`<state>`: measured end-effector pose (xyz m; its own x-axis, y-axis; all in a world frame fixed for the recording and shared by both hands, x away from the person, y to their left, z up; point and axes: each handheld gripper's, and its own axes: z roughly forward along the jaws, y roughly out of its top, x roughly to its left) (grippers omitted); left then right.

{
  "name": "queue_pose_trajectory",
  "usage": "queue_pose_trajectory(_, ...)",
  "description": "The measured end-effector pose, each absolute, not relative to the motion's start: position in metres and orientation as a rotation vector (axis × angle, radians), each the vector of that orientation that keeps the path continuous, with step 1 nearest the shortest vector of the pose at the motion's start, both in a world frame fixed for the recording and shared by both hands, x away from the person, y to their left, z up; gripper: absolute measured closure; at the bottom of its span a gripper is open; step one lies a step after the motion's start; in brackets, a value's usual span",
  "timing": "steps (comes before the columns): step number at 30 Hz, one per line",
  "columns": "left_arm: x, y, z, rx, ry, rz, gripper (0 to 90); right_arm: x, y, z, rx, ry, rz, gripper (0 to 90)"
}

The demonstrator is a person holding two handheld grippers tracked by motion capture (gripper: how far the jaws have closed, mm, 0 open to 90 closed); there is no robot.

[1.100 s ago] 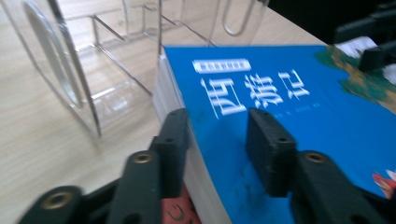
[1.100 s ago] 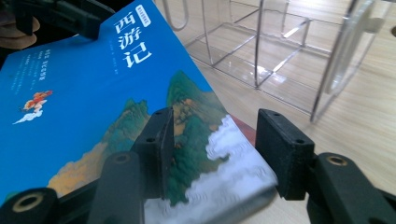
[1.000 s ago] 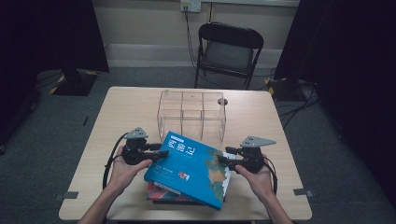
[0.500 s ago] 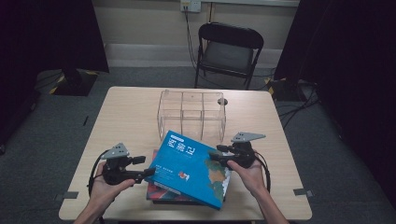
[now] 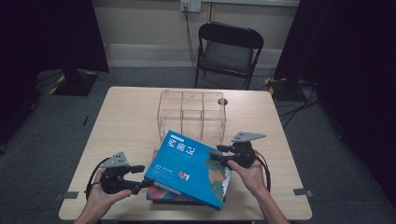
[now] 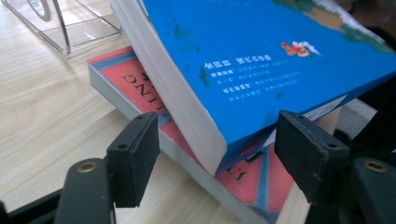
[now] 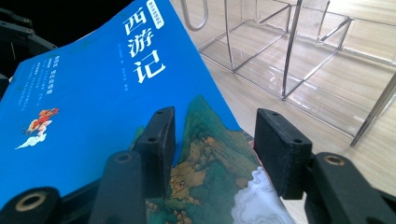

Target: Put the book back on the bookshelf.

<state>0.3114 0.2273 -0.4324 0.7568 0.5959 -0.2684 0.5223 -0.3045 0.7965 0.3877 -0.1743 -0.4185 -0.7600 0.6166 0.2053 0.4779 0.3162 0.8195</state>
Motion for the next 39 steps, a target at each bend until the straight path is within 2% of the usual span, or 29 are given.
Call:
queue_pose_trajectory(9, 0.315, 0.228, -0.433, 1.964, 0.857, 0.108, 33.2, 0.383, -0.174, -0.416, 0.983, 2.444, 1.393, 50.6)
queue_pose_trajectory(27, 0.35, 0.217, -0.429, 1.941, 0.998, 0.245, 25.7, 0.351, -0.186, -0.411, 0.974, 2.466, 1.326, 50.2)
queue_pose_trajectory(33, 0.359, 0.216, -0.43, 1.906, 1.017, 0.202, 27.8, 0.35, -0.196, -0.411, 0.996, 2.499, 1.364, 53.3)
queue_pose_trajectory(34, 0.356, 0.215, -0.43, 1.919, 1.003, 0.202, 32.0, 0.352, -0.196, -0.411, 0.992, 2.502, 1.367, 54.5)
queue_pose_trajectory(35, 0.352, 0.213, -0.429, 1.933, 0.987, 0.186, 33.7, 0.354, -0.195, -0.41, 0.989, 2.502, 1.363, 53.7)
queue_pose_trajectory(36, 0.348, 0.212, -0.429, 1.935, 0.974, 0.172, 29.9, 0.357, -0.193, -0.409, 0.988, 2.492, 1.364, 51.2)
queue_pose_trajectory(37, 0.344, 0.21, -0.428, 1.934, 0.955, 0.156, 31.3, 0.363, -0.19, -0.407, 1.001, 2.469, 1.387, 47.1)
queue_pose_trajectory(39, 0.336, 0.204, -0.428, 1.944, 0.94, 0.15, 32.0, 0.368, -0.187, -0.407, 1.001, 2.466, 1.407, 47.1)
